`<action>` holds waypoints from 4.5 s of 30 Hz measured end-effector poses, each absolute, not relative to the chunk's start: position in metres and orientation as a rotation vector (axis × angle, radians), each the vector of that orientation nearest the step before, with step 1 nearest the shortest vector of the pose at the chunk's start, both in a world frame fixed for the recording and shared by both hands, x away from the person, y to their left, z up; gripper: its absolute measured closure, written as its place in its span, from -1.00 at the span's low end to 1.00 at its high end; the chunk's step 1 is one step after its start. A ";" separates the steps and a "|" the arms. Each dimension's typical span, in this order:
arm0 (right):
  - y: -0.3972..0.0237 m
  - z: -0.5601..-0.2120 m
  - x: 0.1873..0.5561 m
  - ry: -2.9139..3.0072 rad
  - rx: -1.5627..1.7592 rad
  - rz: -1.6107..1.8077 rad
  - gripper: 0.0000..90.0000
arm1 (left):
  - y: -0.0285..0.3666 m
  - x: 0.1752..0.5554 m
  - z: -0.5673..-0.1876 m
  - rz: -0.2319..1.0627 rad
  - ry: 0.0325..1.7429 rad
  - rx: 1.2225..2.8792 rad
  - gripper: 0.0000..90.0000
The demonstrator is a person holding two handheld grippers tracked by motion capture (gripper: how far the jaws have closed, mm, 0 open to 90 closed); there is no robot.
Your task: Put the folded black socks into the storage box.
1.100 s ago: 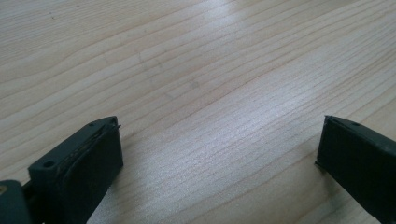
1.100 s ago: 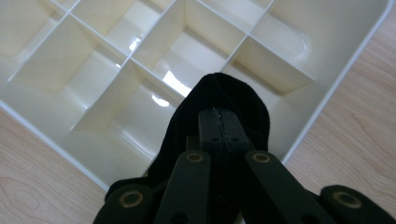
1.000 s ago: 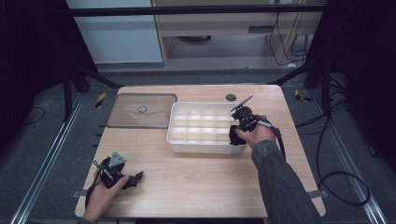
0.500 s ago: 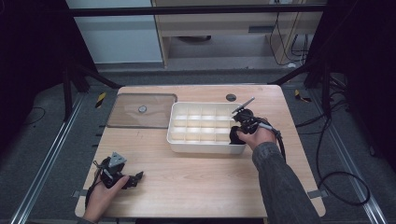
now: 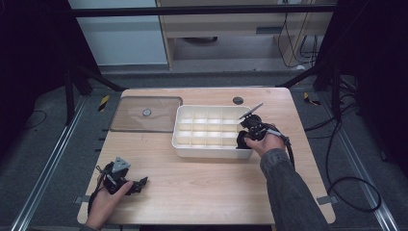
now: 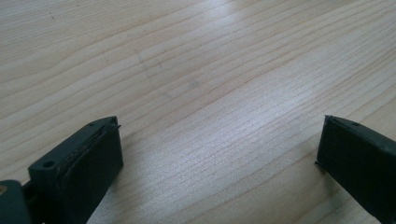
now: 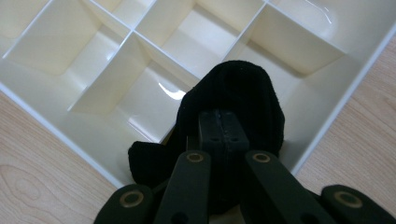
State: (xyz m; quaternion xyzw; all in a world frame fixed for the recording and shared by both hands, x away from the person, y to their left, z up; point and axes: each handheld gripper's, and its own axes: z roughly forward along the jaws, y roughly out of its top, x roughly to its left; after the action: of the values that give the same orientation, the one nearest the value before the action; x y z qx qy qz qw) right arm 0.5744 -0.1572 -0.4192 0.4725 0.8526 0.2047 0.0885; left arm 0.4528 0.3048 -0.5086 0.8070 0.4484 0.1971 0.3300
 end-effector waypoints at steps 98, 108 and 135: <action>-0.160 -0.433 0.574 2.600 1.433 0.602 1.00 | 0.304 0.452 -0.509 0.513 1.172 2.106 -1.00; -0.163 -0.429 0.569 2.606 1.404 0.612 1.00 | 0.304 0.453 -0.509 0.513 1.171 2.106 -1.00; -0.194 -0.380 0.553 2.370 1.363 0.882 1.00 | 0.304 0.453 -0.509 0.514 1.175 2.105 -1.00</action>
State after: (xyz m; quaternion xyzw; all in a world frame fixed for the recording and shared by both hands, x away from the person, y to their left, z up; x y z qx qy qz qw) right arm 0.5533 -0.1939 -0.3799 0.4704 0.8174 0.3043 0.1340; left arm 0.4532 0.3037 -0.5088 0.8055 0.4497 0.1968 0.3321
